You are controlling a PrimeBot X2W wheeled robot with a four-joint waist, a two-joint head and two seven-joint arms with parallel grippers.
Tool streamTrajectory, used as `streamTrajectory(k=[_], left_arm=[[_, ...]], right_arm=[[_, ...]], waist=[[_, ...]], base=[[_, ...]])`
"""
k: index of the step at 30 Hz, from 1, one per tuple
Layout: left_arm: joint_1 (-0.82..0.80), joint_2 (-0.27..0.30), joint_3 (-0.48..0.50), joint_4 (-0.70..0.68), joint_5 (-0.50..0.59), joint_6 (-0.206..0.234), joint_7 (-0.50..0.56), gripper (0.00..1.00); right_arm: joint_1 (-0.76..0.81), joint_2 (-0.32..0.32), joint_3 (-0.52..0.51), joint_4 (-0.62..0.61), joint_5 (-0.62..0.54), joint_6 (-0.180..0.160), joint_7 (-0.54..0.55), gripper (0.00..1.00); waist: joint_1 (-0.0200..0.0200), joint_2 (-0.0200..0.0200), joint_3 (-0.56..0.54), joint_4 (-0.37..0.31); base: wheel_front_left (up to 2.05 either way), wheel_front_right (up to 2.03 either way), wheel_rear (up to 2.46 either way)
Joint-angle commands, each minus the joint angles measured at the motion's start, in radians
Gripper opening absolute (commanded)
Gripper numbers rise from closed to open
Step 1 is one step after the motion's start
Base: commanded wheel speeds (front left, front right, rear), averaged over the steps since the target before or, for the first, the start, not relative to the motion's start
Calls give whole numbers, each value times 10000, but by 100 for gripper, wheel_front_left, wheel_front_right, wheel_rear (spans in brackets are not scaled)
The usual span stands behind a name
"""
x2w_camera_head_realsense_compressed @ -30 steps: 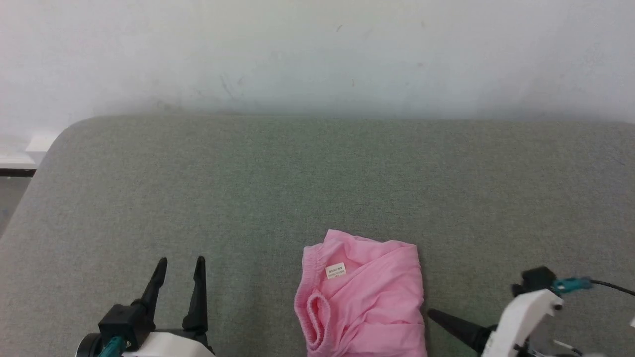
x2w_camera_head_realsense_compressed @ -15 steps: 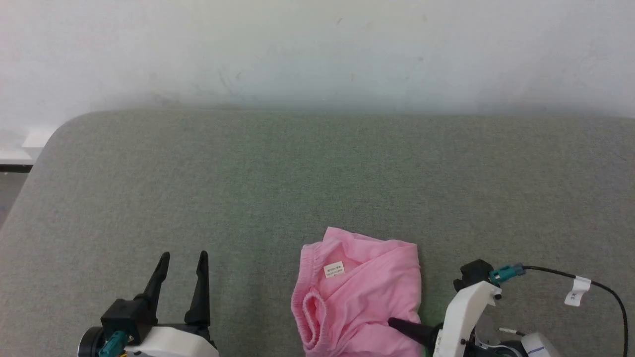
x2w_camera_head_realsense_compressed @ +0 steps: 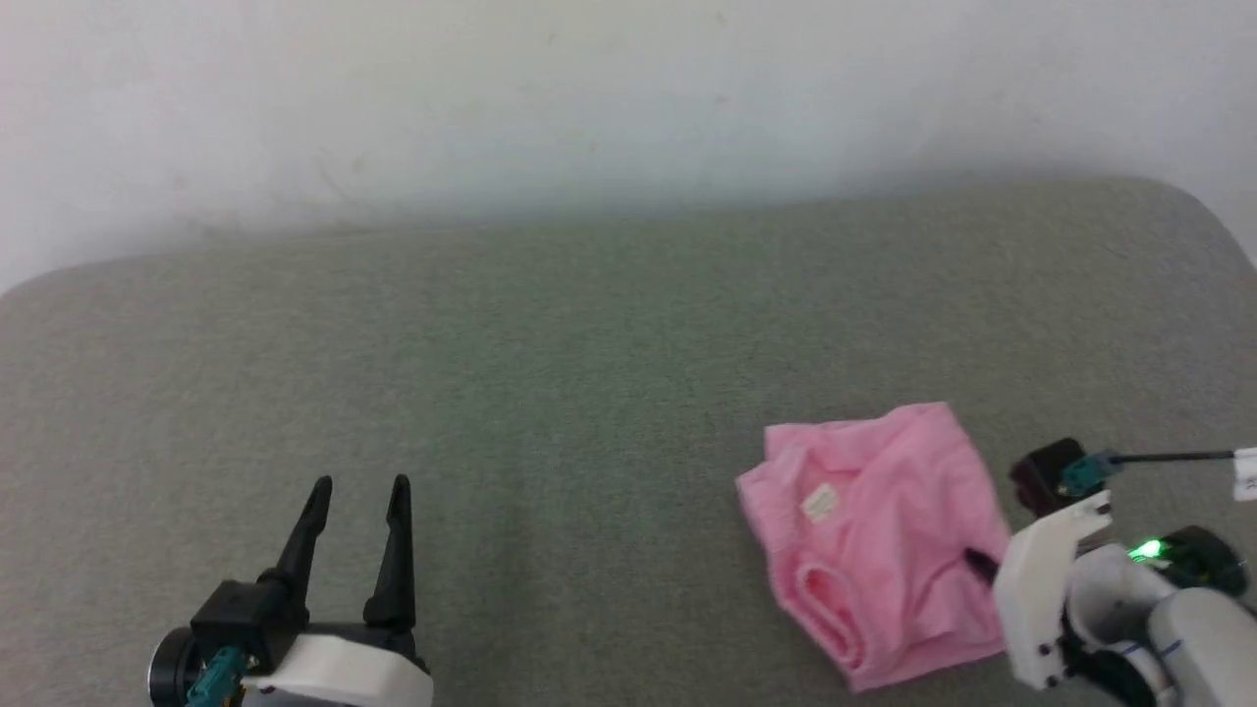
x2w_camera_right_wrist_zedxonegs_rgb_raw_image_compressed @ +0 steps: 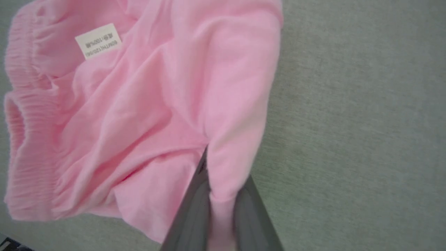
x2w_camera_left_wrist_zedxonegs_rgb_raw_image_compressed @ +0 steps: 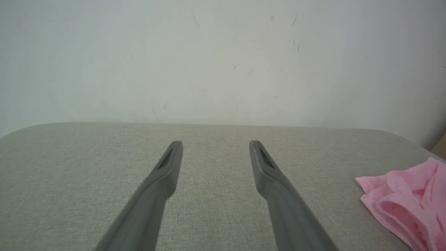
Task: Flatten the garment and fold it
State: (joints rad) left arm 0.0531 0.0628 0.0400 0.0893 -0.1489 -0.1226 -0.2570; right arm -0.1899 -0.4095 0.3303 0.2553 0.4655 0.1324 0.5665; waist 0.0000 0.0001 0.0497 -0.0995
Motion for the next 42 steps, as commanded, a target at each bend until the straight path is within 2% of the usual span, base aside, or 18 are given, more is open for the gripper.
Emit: streamTrajectory(k=[1,5,12,16,20,21,22,23,24,29,33,38,42], left_arm=[[-163,-47,-2,-60,53,-19,-47,100],[-540,-56,-176,-367,227,-22,-47,100],[-1628,188,-727,-733,524,-54,-47,100],[-2263,498,-1074,-849,633,-67,-47,100],[-2707,713,-1317,-882,646,-73,-47,100],[-2786,742,-1365,-877,639,-73,-47,100],[-2855,764,-1413,-872,632,-74,-47,100],[-2909,781,-1454,-864,623,-75,-47,100],[-2950,789,-1490,-854,614,-75,-47,100],[-2960,749,-1519,-768,512,-77,-47,100],[-2725,620,-1457,-618,419,-76,-47,100],[-2319,389,-1370,-409,313,-61,-47,100],[-1920,217,-1283,-236,223,-9,-47,100]], right_arm=[[-168,-135,-67,-22,-84,-17,23,0],[-419,-984,-617,77,-682,-17,88,0],[-1017,-1777,-2366,1256,-985,-17,-1193,0],[-1551,-1922,-3305,2165,-1362,-17,-2079,0],[-2181,-1760,-4142,3171,-1786,-17,-2998,0],[-2332,-1684,-4363,3431,-1960,-17,-3241,12],[-2460,-1571,-4585,3722,-2117,-17,-3416,41],[-2577,-1453,-4724,3945,-2283,-17,-3627,76],[-2696,-1357,-4919,4102,-2483,-17,-4002,100],[-2860,-1014,-5584,4907,-3477,-17,-5239,100],[-2697,-874,-6128,4919,-4435,-17,-6258,100],[-2078,-265,-6470,4006,-5076,-17,-7037,100],[-1181,406,-6122,2740,-5090,-17,-7178,100]], waist=[[0,-1,549,-680],[0,-1,1251,-1312],[0,-1,2823,-1696],[0,-1,3599,-1688],[0,-1,4032,-1622],[0,-1,4092,-1600],[0,-1,4143,-1572],[0,-1,4166,-1552],[0,-1,4182,-1530],[0,-1,3947,-1403],[0,-1,3399,-1274],[0,-1,2460,-991],[0,-1,1705,-641]], base=[[0,0,0],[0,0,0],[0,0,0],[0,0,0],[0,0,0],[0,0,0],[0,0,0],[0,0,0],[0,0,0],[0,0,0],[0,0,0],[0,0,0],[0,0,0]])
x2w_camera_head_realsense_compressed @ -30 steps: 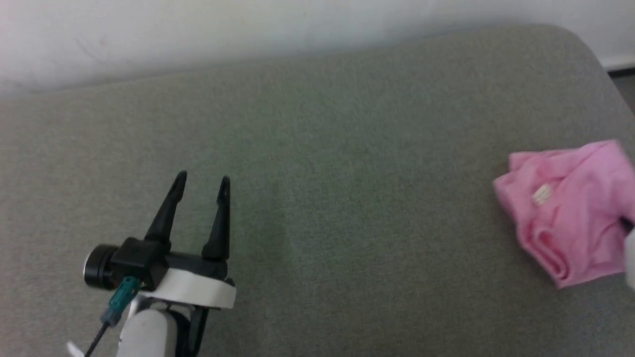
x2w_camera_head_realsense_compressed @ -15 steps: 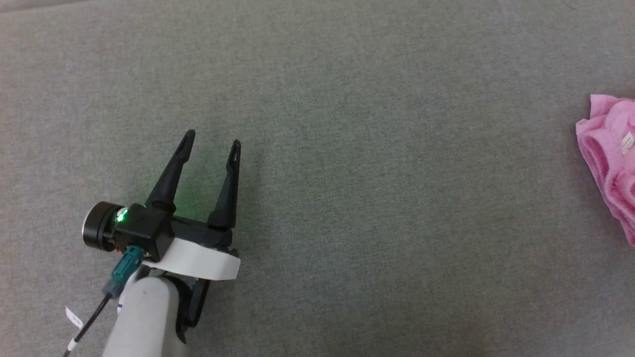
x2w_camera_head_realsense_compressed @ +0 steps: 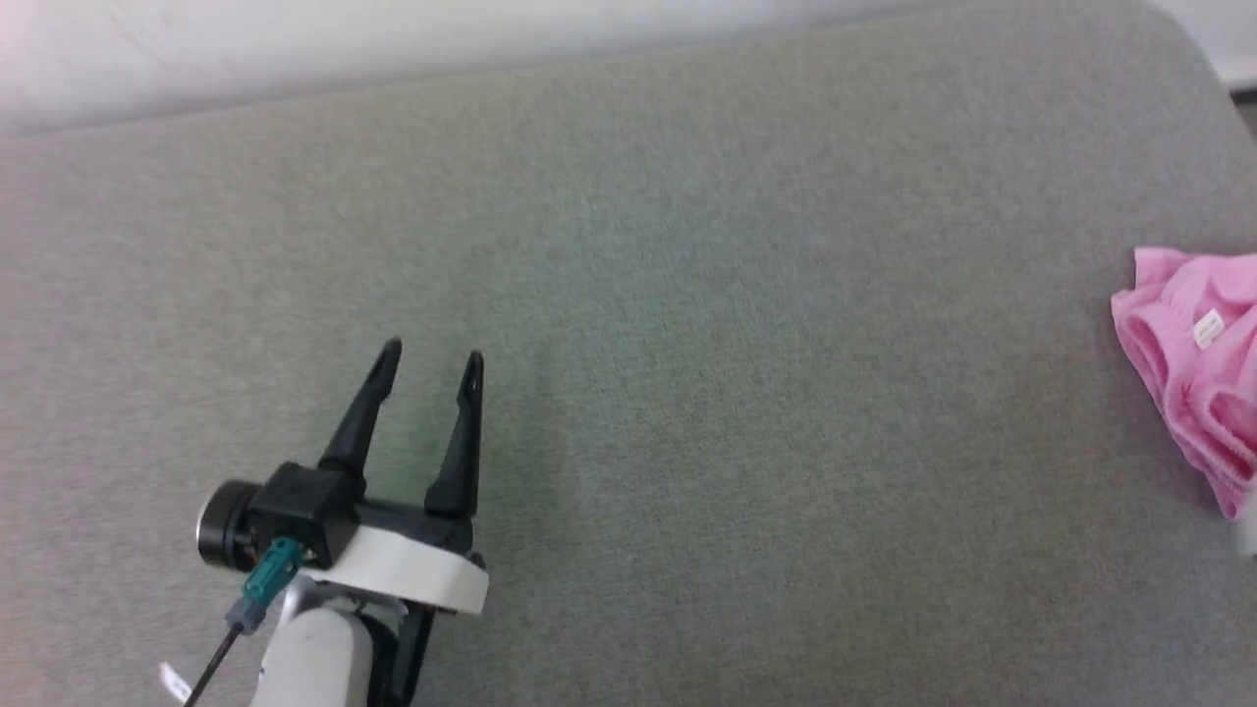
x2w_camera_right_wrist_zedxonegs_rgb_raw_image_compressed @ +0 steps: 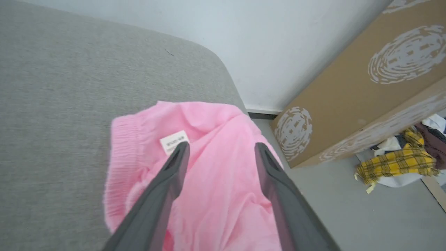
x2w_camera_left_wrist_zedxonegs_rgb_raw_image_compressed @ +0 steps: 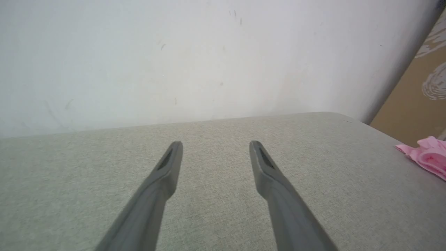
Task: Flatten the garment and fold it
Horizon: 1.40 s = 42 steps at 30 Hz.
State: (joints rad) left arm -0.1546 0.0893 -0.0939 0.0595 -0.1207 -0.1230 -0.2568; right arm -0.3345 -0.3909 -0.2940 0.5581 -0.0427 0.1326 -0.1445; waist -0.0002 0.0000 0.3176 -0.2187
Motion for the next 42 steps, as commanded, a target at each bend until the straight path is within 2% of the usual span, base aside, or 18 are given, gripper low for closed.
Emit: streamTrajectory(k=[1,9,17,23,31,42], left_arm=[[261,-80,94,100,-81,17,-49,100],[995,-219,407,470,-163,139,-49,100],[1459,-200,1088,726,-219,254,-49,100],[1776,-77,1578,816,-233,271,-49,100],[1866,-149,1303,1030,-243,142,-49,100],[1871,-187,1242,1261,-256,77,-49,100]], right_arm=[[532,417,299,-675,12,-19,-52,100],[2405,2037,1439,-3019,558,-19,403,100],[2995,2916,2579,-4015,1025,-19,157,100],[3458,3189,3022,-4691,986,-19,79,100],[4434,3386,2849,-5702,1047,-19,189,100],[4739,3404,2958,-5849,1480,-19,210,100]], waist=[[2,0,-1127,647],[2,0,-1982,1557],[2,0,-2439,2143],[2,0,-2725,2314],[2,0,-2996,2263],[2,0,-3094,2149]], base=[[0,0,0],[0,0,0],[0,0,0],[0,0,0],[0,0,0],[0,0,0]])
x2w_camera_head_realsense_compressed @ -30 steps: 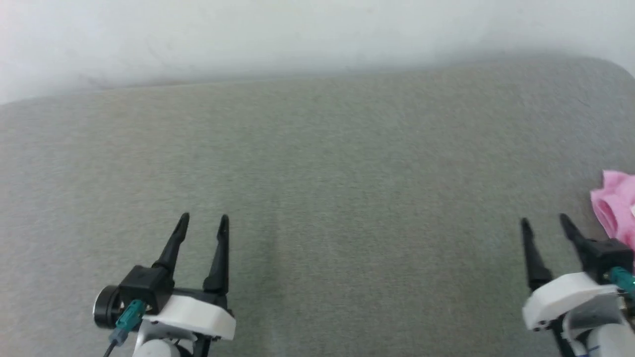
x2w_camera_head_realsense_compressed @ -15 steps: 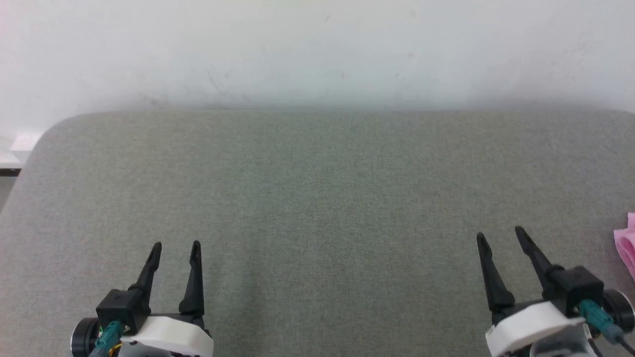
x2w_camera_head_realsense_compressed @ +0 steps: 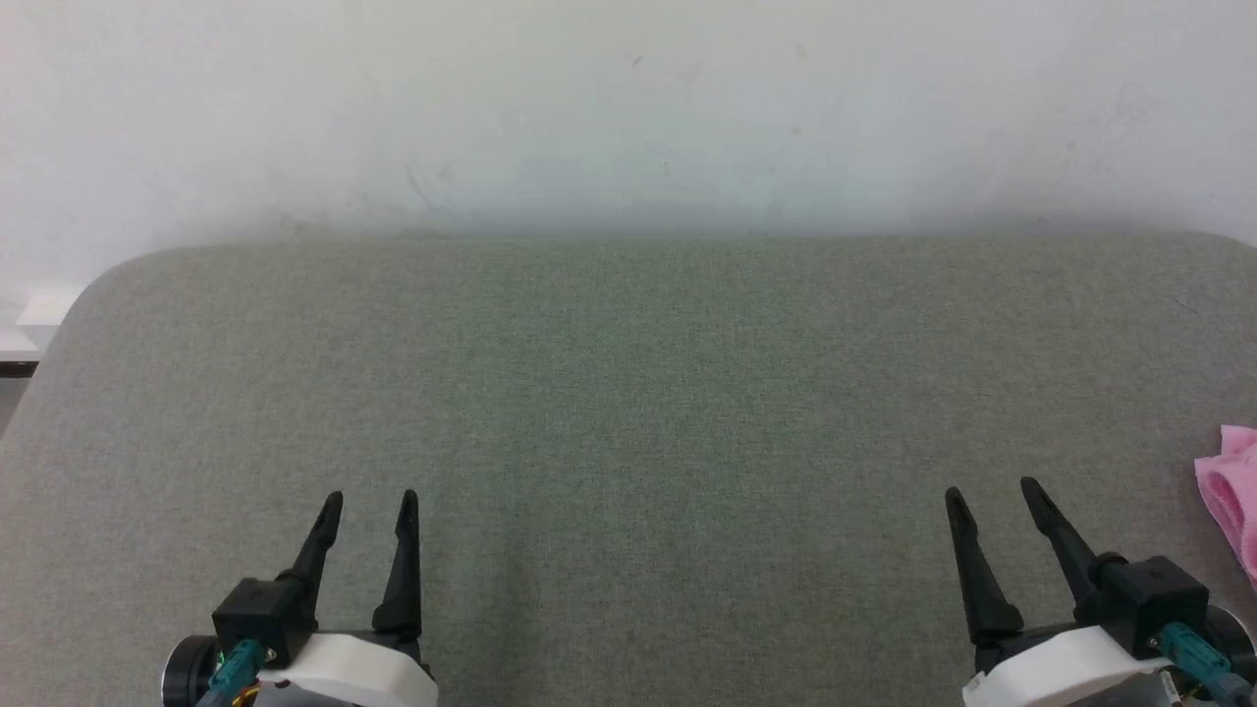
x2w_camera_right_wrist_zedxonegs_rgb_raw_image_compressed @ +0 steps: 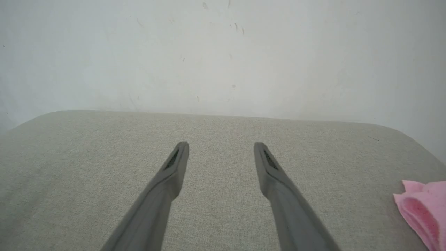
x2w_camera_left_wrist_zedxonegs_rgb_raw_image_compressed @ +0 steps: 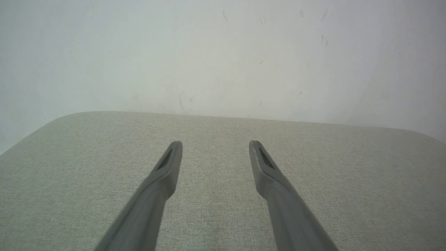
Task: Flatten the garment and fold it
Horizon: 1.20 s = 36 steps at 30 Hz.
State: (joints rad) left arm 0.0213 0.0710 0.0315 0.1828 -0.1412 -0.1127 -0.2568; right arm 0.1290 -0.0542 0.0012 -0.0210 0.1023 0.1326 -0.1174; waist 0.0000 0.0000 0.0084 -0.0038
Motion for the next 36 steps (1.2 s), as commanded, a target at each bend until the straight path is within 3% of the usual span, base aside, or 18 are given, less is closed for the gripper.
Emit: streamTrajectory(k=[1,4,5,36], left_arm=[[109,-5,-15,48,-48,-32,-49,100],[112,-12,-42,115,-51,-53,-49,100],[-1,-4,-23,83,3,-9,10,0],[-51,-49,-85,-345,316,244,583,0]], right_arm=[[111,37,16,-44,42,-19,-81,100],[104,38,102,43,143,-19,-132,100],[-3,2,79,40,80,0,-70,0],[-292,6,51,77,-170,-3,213,0]], waist=[[0,0,-6,-1],[0,0,-40,-3],[0,0,-38,-3],[0,0,-50,6]], base=[[0,0,0],[0,0,0],[0,0,0],[0,0,0]])
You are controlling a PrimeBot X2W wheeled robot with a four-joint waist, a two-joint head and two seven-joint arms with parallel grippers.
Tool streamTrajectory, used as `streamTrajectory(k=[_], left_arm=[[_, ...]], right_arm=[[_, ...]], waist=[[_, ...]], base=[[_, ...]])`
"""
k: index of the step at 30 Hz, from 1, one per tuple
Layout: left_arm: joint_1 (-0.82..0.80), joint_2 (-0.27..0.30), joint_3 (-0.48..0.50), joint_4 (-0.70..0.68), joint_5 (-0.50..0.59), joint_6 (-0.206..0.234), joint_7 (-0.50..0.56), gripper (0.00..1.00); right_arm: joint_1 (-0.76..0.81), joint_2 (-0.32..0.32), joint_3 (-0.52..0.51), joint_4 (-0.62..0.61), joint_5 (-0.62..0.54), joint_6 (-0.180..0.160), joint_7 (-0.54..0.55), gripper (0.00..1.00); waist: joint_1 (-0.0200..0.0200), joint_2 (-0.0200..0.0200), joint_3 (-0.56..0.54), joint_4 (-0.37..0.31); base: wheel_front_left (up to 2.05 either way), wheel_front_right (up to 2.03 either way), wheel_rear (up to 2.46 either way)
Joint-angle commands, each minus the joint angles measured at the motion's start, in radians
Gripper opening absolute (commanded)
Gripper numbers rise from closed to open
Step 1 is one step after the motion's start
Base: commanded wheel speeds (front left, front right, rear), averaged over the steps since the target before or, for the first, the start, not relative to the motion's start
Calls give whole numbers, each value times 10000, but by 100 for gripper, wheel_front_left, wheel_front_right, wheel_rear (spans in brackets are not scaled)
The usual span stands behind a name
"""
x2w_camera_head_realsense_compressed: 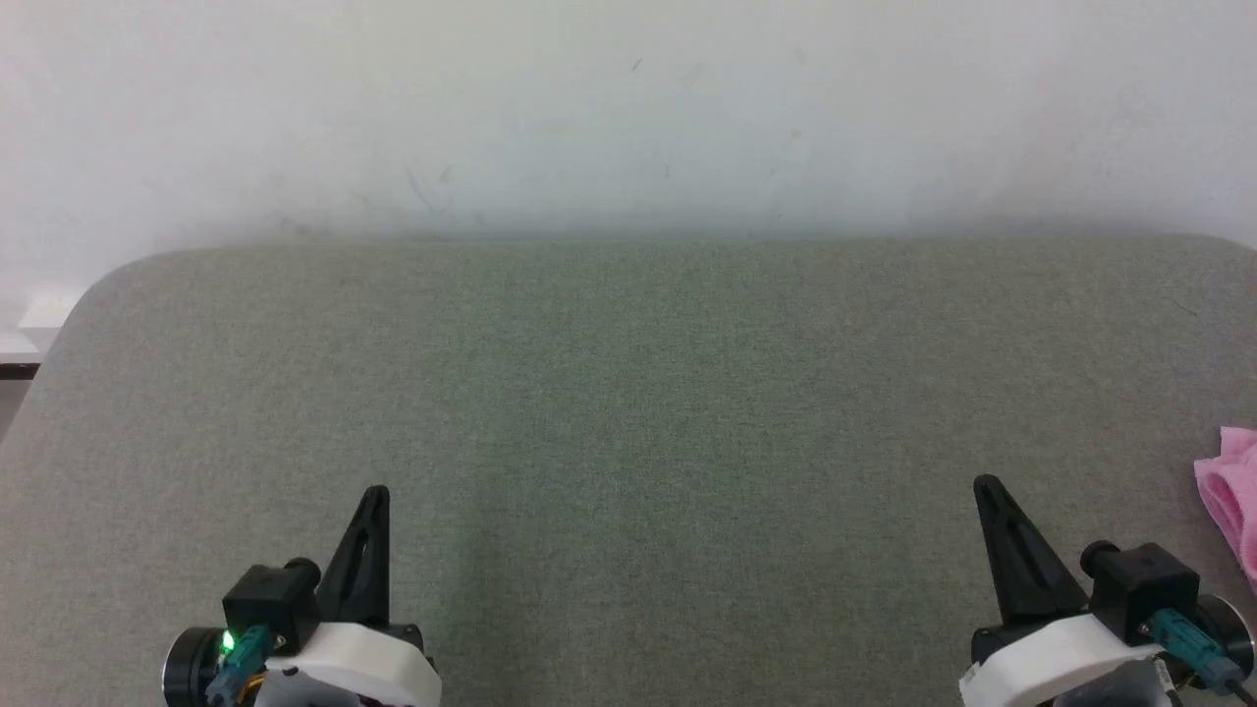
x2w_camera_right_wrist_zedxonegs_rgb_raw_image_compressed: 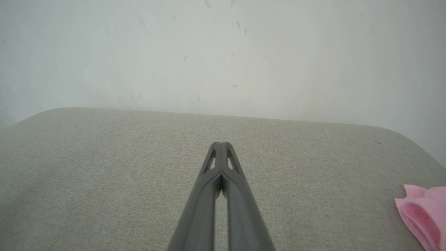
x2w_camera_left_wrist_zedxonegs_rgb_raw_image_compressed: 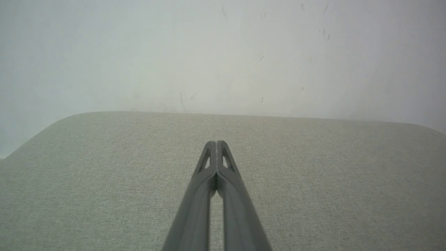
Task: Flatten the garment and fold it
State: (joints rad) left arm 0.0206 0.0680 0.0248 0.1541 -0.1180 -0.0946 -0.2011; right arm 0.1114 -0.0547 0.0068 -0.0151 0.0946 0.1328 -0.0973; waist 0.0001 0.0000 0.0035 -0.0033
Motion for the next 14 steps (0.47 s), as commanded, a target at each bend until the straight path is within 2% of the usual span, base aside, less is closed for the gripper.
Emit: streamTrajectory(k=[1,14], left_arm=[[-45,-20,-20,-73,96,73,46,0],[-66,-41,-51,-271,242,191,311,0]], right_arm=[[-126,12,-5,19,-102,-5,21,0],[-260,16,-14,36,-216,-7,150,0]], waist=[[-1,0,-1,1],[-1,0,-5,5]], base=[[0,0,0],[0,0,0]])
